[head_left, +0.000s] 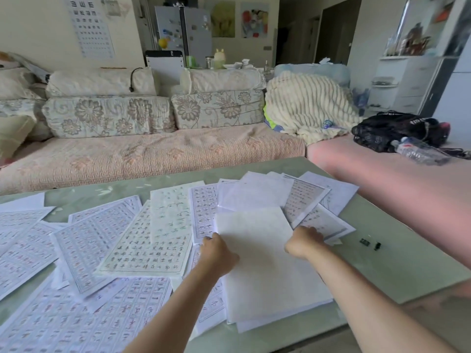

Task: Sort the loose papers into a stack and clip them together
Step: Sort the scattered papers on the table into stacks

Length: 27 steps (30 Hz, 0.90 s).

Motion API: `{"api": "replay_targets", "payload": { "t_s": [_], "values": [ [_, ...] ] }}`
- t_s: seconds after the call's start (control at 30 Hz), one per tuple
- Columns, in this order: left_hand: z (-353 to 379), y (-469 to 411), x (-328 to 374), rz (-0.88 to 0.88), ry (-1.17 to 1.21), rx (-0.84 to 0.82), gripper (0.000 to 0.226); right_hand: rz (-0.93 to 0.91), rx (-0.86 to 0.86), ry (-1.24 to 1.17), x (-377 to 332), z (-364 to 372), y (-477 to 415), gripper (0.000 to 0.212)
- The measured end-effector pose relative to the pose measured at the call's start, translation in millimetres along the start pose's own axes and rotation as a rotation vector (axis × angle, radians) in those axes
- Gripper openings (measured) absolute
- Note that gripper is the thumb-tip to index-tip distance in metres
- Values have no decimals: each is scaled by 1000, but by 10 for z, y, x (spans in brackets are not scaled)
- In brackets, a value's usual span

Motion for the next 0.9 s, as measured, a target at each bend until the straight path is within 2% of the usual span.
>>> {"api": "replay_targets", "payload": {
  "t_s": [0.07, 0.13, 0.23, 0.3, 0.37, 0.5, 0.63, 0.73, 0.8, 0.9],
  "values": [
    [23, 42, 27, -17, -40, 12, 69, -1, -27, 48, -14, 25, 10, 46],
    [16, 77, 42, -11, -52, 28, 60, -2, -29, 61, -27, 46, 35, 47],
    [-123, 123, -4, 16, -5, 70, 56, -17, 86, 99, -130, -35, 118, 41],
    [-318, 133, -92, 55, 19, 117, 62, -109, 193, 115, -362, -104, 194, 39],
    [-573, 152, -227, 93, 36, 173, 62, -276, 222, 63, -711, -58, 268, 41],
    [-1041, 156, -609, 148, -64, 251, 52, -575, 76, 36, -1530, 350, 411, 47],
    [-1318, 108, -1101, 121, -363, 258, 64, -707, -46, 90, -2268, 793, 448, 54],
    [-1445, 49, -1538, 42, -483, 193, 89, -777, -71, 139, -2722, 1017, 433, 66],
    [-1505, 35, -1805, 2, -438, 140, 100, -787, -97, 203, -2956, 1170, 385, 82],
    [-1520, 54, -1996, -17, -382, 89, 107, -706, -146, 251, -3121, 1345, 226, 102]
  ]
}}
Point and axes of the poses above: each hand's wrist, its own y-axis away from the middle knuckle, its own z-axis out of the palm, x = y × z, the point moved 9 cm from there along -y, towards the middle knuckle, and after that the axes turned 11 degrees about -x, right-handed, at the moved point
